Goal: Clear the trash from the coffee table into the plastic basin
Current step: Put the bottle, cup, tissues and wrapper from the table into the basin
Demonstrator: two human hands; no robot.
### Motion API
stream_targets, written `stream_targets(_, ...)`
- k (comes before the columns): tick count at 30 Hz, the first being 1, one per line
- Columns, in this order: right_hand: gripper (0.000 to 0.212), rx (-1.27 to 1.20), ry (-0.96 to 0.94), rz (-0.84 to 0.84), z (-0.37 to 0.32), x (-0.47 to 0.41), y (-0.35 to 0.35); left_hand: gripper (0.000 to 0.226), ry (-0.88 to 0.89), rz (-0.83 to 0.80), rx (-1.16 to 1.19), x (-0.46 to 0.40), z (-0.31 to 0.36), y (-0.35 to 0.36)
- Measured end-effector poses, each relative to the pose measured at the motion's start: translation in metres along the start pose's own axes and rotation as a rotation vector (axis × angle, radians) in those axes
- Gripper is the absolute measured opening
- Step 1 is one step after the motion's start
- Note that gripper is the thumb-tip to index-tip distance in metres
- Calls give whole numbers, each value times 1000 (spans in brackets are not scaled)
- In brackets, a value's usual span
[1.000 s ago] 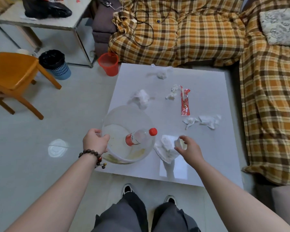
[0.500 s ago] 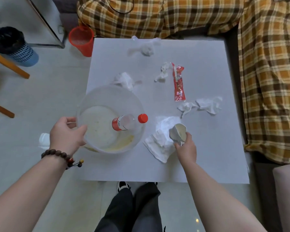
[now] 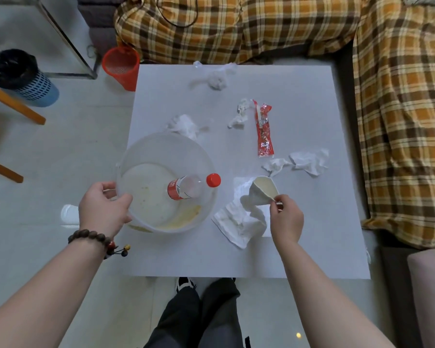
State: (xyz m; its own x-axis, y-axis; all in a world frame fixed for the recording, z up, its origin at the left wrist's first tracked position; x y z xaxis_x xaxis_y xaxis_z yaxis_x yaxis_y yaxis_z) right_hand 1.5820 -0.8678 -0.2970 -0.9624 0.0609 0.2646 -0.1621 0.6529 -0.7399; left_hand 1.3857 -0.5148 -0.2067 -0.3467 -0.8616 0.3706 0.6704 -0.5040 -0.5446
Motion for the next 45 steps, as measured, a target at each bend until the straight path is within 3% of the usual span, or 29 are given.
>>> stream_targets(5, 6, -234, -227, 166, -79, 41, -74, 34, 9, 22, -13, 14, 26, -9)
stream_targets(8, 5, -310, -394, 167, -128, 67, -98, 37, 14, 24, 7, 22, 40, -14)
stream_targets(12, 5, -227, -594, -49, -185, 97, -68, 41, 0, 0, 36, 31, 49, -16)
stream_targets(17, 7, 58, -560, -342, -204, 105, 5, 42, -19, -34, 99, 38, 48, -22)
stream_targets(21, 23, 100, -490, -451, -199, 103, 22, 34, -26, -36, 152, 38, 42, -30)
stream_targets(25, 26, -19, -501, -409, -183, 100, 6, 30, -35, -11, 151, 36, 36, -37)
stream_targets(30, 33, 98, -290, -364, -99, 68, 2, 40, -57, 27, 92, 30, 26, -38)
stream_targets(37, 63, 318, -111, -499, -4, 35, 80, 45, -59, 70, 98, 10, -3, -34)
stream_targets(40, 53, 425, -131, -533, 11, 29, 108, 31, -29, 89, 118, 1, -16, -34)
stream_targets(45, 32, 535, -160, -452, 20, 21, 123, 33, -22, 98, 124, -3, -24, -30)
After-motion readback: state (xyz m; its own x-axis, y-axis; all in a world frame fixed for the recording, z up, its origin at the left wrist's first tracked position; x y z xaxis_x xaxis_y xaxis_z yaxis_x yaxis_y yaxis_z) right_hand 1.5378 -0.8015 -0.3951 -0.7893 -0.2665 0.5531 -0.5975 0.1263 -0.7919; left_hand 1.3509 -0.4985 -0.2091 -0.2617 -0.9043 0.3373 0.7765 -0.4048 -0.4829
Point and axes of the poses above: each hand's wrist, its own x-axis away from the middle knuckle, its own y-axis out of the palm, z = x × y, the point moved 6 cm from there along -x, towards the middle knuckle, and after that the axes turned 3 degrees about y, right-handed, at the moved point
